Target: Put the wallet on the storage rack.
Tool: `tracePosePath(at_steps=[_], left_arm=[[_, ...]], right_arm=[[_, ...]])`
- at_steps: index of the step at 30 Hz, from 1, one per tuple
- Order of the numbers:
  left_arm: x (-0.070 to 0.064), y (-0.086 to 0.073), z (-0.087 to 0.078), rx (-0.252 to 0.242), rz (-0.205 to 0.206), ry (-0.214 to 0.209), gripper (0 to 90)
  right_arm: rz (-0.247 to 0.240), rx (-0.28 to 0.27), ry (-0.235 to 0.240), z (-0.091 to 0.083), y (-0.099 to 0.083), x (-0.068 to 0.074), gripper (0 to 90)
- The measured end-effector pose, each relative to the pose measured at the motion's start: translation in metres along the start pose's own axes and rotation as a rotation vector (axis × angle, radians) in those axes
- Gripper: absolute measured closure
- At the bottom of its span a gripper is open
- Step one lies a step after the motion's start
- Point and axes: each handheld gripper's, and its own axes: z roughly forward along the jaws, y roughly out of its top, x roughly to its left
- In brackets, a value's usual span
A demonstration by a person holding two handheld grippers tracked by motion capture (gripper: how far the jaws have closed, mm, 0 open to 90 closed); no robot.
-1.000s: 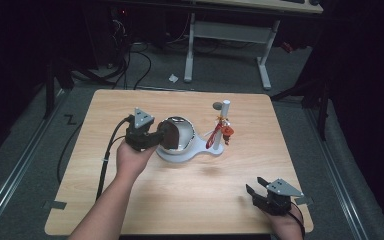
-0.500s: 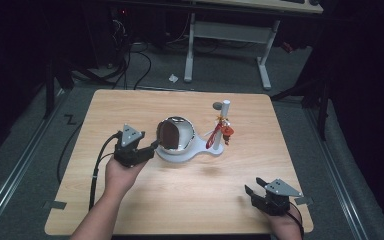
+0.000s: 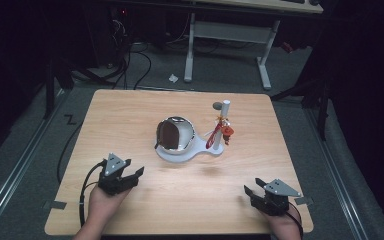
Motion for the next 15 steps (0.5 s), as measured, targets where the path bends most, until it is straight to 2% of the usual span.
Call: tracePosePath(at_steps=[3, 5, 6, 8, 15], left_arm=[[0.000, -0.018, -0.007, 0.015, -0.036, -0.021, 41.8], [-0.004, -0.031, -0.014, 0.010, -0.038, -0.019, 41.8], [-0.006, -0.035, -0.017, 0.026, -0.027, -0.019, 42.7], [-0.009, -0.037, -0.020, 0.040, -0.013, -0.031, 42.3], [-0.007, -0.037, -0.017, 0.053, -0.013, -0.064, 40.8]], right_arm=[[-0.001, 0.004, 0.000, 0.001, 0.000, 0.000, 46.0], [-0.001, 0.007, -0.002, 0.001, 0.000, 0.000, 45.8], [0.001, 0.006, -0.005, 0.001, 0.000, 0.000, 45.8], [0.008, 0.006, -0.009, 0.000, 0.000, -0.001, 45.6], [0.028, 0.019, -0.026, 0.002, 0.000, -0.003, 45.1]])
